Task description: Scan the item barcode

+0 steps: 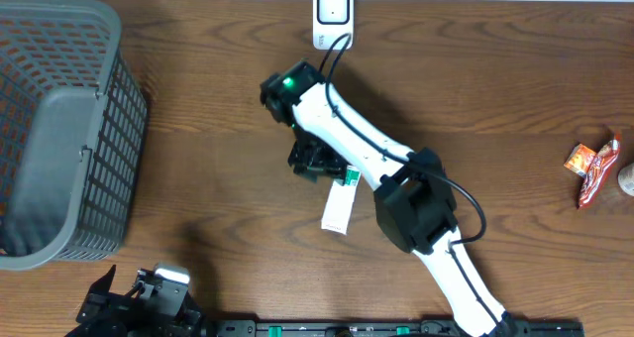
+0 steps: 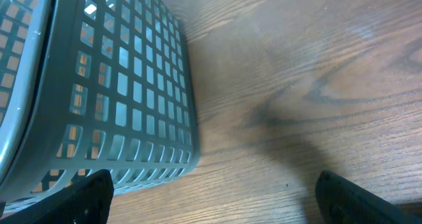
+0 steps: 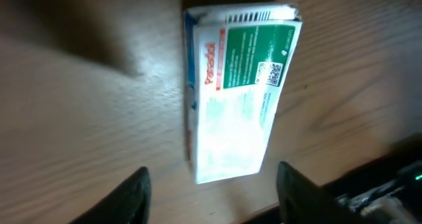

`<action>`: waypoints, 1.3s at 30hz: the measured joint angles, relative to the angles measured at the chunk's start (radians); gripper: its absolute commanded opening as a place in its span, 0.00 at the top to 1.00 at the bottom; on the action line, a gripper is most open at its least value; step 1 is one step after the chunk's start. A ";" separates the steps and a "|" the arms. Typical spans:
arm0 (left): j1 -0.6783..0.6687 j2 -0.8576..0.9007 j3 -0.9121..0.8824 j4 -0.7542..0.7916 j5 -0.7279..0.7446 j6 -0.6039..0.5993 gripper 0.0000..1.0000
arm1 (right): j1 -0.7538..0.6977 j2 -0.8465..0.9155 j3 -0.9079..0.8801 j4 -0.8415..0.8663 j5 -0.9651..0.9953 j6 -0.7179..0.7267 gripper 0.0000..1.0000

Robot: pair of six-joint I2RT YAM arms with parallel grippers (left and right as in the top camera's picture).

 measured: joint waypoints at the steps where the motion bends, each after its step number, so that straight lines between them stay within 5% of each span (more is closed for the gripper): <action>1: 0.000 0.000 0.000 0.000 0.000 0.000 0.02 | 0.006 0.000 -0.011 0.000 0.006 -0.001 0.25; 3: 0.000 0.000 0.000 0.000 0.000 0.000 0.02 | 0.021 0.000 -0.033 0.001 0.025 -0.002 0.14; 12: 0.000 0.000 0.000 0.000 0.000 0.000 0.02 | 0.022 0.000 -0.053 0.000 0.062 -0.023 0.01; 27: 0.000 0.000 0.000 0.000 0.000 0.000 0.02 | -0.019 0.000 -0.166 0.116 0.081 -0.090 0.01; 39: 0.000 0.000 0.000 0.000 0.000 0.000 0.02 | -0.062 -0.069 -0.332 0.317 -0.098 -0.229 0.22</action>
